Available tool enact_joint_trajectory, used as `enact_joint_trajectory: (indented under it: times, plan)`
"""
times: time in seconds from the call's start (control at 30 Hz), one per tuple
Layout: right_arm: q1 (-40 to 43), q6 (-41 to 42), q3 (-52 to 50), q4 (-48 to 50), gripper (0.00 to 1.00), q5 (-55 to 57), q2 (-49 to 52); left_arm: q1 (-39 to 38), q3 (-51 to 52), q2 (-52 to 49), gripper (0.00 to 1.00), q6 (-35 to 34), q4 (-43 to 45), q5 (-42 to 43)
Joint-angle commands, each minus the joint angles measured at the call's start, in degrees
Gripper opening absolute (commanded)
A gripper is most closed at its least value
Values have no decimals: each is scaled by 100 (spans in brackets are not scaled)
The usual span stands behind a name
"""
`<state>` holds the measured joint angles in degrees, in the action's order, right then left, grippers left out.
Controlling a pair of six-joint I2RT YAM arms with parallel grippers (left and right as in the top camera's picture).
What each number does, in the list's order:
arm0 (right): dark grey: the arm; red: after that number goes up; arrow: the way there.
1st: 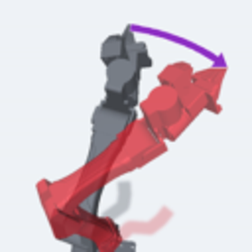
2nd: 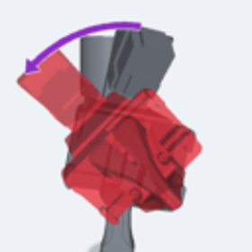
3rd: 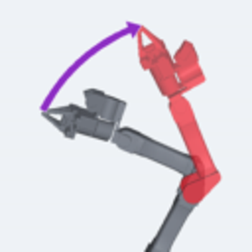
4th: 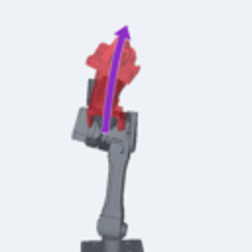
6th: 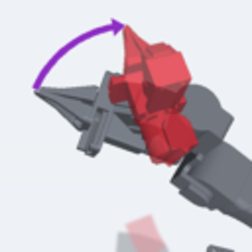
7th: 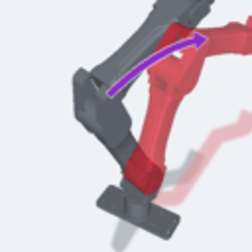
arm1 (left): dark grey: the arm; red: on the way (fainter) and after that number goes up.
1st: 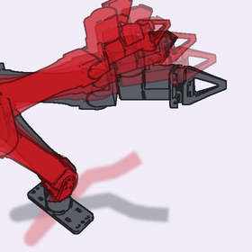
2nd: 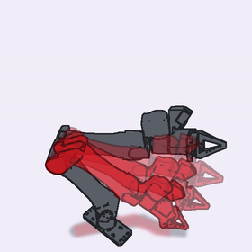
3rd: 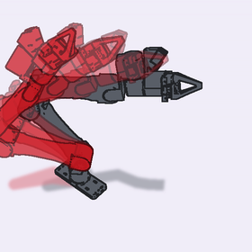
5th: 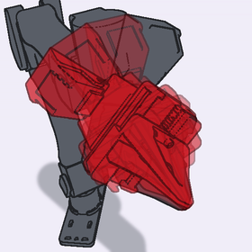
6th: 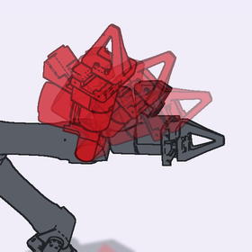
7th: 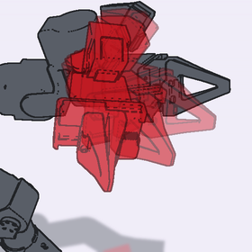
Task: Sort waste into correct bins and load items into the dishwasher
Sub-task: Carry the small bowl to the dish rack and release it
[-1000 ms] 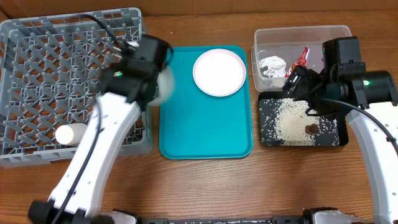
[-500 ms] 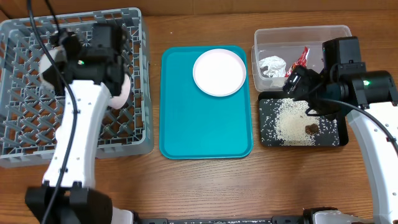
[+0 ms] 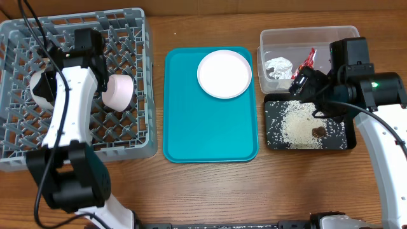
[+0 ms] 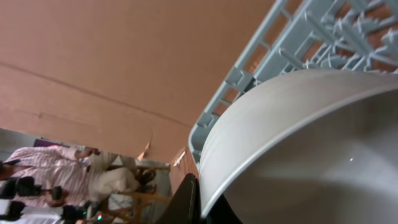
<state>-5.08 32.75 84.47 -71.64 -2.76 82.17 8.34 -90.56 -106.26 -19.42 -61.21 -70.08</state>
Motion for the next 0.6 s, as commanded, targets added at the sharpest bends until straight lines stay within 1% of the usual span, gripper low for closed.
enact_joint_trajectory:
  times: [0.0,0.07,0.2,0.33,0.43,0.57]
  plan:
    - [-4,9,68,15,100,13,-7,107,9,-365,4,46,155,-166]
    - [-4,9,68,15,100,13,-7,111,9,-494,4,214,319,-306]
    - [-4,7,68,15,100,13,-7,111,9,-669,4,529,817,-315]
    - [-4,9,68,17,100,13,-7,105,9,-841,5,1154,1357,-181]
    - [-4,9,68,17,100,13,-7,107,9,-1005,6,1449,1504,-256]
    - [-4,9,68,15,100,13,-7,103,9,-1110,5,1495,1499,-254]
